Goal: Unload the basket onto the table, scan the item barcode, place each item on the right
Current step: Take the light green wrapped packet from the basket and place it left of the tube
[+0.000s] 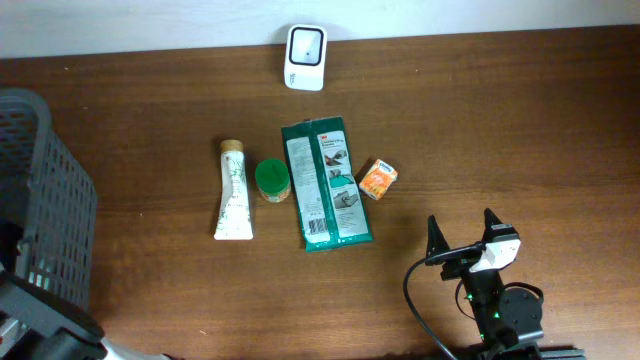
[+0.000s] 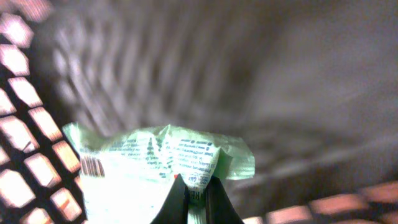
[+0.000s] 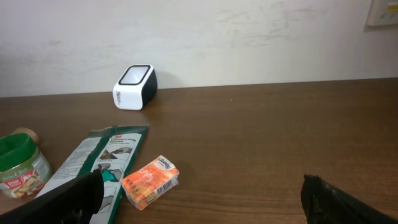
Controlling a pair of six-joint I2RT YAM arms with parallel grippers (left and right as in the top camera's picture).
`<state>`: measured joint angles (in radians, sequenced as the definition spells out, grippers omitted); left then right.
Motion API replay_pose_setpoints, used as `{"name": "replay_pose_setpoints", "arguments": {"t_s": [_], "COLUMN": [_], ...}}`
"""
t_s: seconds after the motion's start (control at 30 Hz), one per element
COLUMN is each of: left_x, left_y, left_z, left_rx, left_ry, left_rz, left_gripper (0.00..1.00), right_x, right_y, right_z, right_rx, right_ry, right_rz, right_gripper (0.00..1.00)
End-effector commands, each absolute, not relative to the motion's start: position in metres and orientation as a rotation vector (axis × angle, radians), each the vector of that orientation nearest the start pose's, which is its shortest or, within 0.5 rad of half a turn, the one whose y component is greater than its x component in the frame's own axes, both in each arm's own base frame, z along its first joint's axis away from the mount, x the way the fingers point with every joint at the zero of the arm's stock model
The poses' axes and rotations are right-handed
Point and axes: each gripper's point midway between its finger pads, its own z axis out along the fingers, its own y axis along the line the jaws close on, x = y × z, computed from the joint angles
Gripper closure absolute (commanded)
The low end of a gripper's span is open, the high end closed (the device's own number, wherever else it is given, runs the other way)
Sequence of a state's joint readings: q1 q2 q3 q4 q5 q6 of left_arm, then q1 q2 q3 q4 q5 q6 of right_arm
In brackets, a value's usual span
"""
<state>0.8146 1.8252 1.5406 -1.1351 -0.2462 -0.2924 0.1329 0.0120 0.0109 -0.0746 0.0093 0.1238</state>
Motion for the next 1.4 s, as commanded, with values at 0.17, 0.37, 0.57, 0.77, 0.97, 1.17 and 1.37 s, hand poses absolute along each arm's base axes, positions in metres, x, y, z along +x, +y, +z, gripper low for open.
{"name": "replay_pose_setpoints", "arguments": {"t_s": [0.17, 0.37, 0.57, 0.77, 0.97, 1.17, 1.37], "left_x": [0.326, 0.370, 0.397, 0.392, 0.373, 0.372, 0.382], "left_y": [0.235, 0.098, 0.004, -0.012, 0.017, 0.026, 0.026], "left_z": [0.383, 0.395, 0.327, 0.221, 0.134, 0.091, 0.055], "left_rx": [-0.992, -0.611, -0.366, -0.722, -1.481, -1.722, -1.715], "left_ry": [2.013, 2.146, 2.430, 2.729, 2.537, 2.314, 2.294], "left_rz": [0.063, -0.079, 0.062, 0.107, 0.434, 0.491, 0.472], "left_gripper": [1.00, 1.00, 1.00, 1.00, 1.00, 1.00, 0.70], "right_x": [0.244, 0.244, 0.244, 0.244, 0.244, 0.244, 0.244], "right_y": [0.032, 0.032, 0.032, 0.032, 0.032, 0.032, 0.032], "right_z": [0.155, 0.155, 0.155, 0.155, 0.155, 0.155, 0.155], "right_rx": [-0.006, -0.006, -0.006, -0.006, -0.006, -0.006, -0.006], "right_ry": [1.657, 1.657, 1.657, 1.657, 1.657, 1.657, 1.657], "right_rz": [0.187, 0.187, 0.187, 0.187, 0.187, 0.187, 0.187], "right_gripper": [0.02, 0.02, 0.02, 0.02, 0.02, 0.02, 0.02]}}
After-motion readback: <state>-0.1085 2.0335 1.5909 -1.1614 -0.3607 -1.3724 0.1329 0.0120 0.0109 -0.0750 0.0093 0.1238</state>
